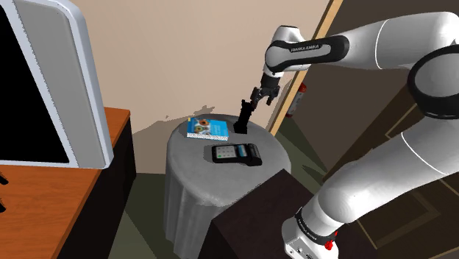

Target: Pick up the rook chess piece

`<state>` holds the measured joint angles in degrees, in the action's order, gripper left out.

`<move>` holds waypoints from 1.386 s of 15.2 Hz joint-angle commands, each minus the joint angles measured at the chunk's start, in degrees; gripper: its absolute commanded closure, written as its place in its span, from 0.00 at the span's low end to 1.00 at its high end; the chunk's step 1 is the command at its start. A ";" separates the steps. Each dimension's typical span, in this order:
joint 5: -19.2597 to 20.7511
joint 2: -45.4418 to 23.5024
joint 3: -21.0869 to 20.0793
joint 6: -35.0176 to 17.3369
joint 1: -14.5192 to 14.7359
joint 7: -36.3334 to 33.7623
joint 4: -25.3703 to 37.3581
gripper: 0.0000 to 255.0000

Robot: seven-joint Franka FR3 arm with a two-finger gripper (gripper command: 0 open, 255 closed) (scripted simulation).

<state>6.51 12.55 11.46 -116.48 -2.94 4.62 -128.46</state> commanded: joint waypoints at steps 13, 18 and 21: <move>-5.16 -29.01 2.20 -11.17 -2.81 10.25 24.93 0.00; -6.57 -35.76 1.77 -12.77 -4.12 12.02 31.55 0.00; -6.75 -36.70 1.65 -14.70 -4.20 12.01 30.55 0.00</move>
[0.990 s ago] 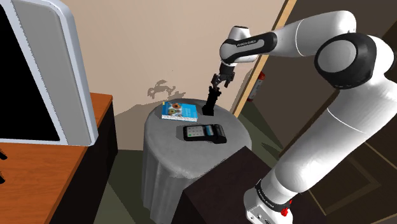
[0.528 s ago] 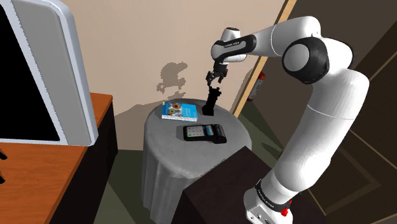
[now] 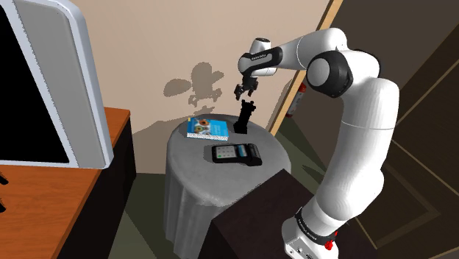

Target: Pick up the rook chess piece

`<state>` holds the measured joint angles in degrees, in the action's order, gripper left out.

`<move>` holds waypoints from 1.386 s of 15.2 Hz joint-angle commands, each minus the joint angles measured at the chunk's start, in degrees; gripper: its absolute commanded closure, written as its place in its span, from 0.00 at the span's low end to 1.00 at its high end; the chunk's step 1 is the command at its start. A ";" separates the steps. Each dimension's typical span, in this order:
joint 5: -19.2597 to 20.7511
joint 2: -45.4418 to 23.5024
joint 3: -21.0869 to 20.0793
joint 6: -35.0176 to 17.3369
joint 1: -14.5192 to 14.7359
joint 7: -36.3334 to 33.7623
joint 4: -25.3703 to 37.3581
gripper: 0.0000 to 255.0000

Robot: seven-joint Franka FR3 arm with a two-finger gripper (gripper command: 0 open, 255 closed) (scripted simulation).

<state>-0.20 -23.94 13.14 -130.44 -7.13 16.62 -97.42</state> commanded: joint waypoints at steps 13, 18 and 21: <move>-0.20 -1.07 -0.13 -2.37 -0.06 -0.02 -1.28 1.00; -0.01 -0.07 -0.01 -0.48 0.00 0.01 -0.38 1.00; 0.17 0.85 0.09 1.46 0.07 0.02 0.66 1.00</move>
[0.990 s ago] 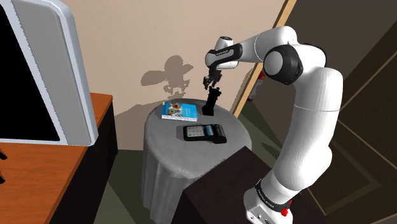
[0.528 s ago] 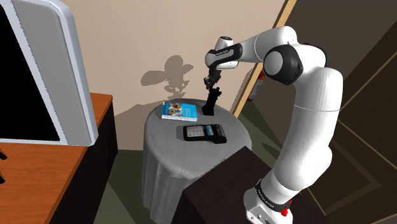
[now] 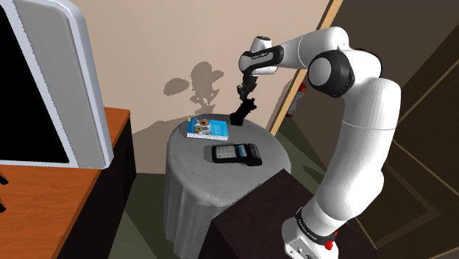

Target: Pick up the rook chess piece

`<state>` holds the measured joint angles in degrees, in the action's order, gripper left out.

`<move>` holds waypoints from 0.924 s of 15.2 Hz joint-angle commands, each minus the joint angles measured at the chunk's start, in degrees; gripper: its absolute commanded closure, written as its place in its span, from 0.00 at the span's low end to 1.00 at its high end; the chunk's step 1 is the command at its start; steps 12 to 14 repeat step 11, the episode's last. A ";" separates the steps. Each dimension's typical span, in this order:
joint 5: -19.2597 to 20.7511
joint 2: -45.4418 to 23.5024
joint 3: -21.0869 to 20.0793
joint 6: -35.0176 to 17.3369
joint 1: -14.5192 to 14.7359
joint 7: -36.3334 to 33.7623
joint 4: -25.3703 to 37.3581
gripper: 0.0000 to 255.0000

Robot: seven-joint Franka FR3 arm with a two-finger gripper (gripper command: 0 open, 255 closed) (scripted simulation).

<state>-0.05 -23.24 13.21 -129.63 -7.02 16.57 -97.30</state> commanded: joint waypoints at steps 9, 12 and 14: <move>0.43 2.39 0.26 6.67 0.10 0.18 4.37 1.00; 0.43 2.42 0.27 6.77 0.10 0.18 4.44 1.00; 0.43 2.42 0.27 6.77 0.10 0.18 4.44 1.00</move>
